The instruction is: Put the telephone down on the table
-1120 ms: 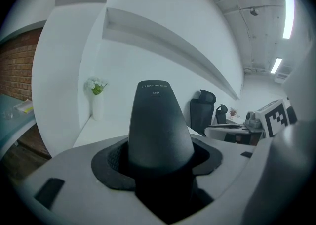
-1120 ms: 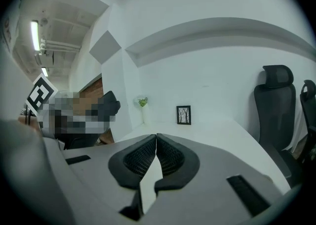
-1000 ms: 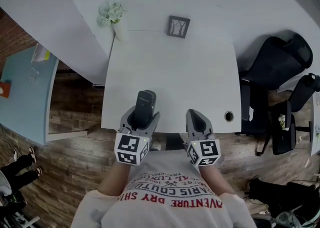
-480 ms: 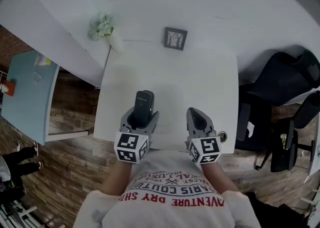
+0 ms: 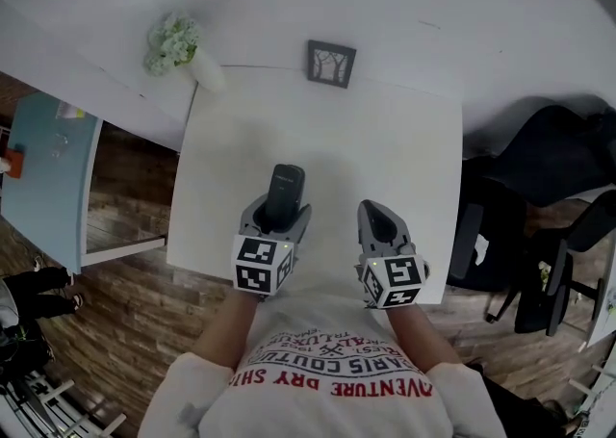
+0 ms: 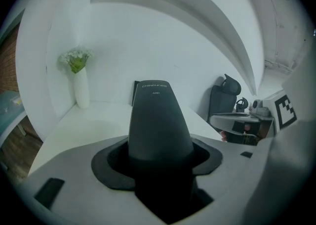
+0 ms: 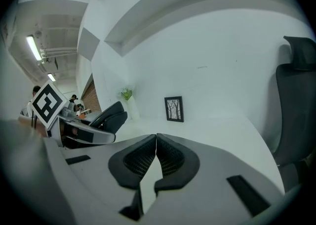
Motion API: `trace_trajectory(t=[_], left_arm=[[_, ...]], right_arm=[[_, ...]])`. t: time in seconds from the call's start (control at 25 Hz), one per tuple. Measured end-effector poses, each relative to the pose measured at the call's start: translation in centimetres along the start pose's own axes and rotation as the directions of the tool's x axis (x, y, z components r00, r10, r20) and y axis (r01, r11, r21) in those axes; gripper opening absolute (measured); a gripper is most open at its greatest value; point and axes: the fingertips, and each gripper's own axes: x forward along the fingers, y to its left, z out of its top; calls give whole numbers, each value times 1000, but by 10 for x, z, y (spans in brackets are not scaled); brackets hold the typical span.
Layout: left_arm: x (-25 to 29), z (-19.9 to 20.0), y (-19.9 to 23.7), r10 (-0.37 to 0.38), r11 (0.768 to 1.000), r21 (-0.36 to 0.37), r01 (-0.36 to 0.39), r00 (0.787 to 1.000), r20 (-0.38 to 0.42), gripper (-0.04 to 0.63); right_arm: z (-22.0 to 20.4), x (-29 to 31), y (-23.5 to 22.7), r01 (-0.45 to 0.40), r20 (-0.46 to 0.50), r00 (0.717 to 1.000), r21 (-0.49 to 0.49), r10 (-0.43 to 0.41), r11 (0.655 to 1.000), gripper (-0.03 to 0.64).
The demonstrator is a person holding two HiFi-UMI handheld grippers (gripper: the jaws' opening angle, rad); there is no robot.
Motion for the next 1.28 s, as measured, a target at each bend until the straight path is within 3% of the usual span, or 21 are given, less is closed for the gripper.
trace_trajectory(t=[0.52, 0.84, 1.28], left_arm=[[96, -18, 34, 52, 997, 61, -43, 987, -150, 298], [129, -50, 47, 45, 999, 26, -39, 956, -291, 298], [145, -62, 54, 41, 999, 22, -35, 919, -392, 299]], right_arm=[[-20, 42, -19, 6, -71, 997, 30, -4, 1000, 25], [-22, 60, -20, 20, -81, 997, 15, -19, 1000, 25], [-29, 70, -26, 49, -104, 993, 9, -48, 999, 25]])
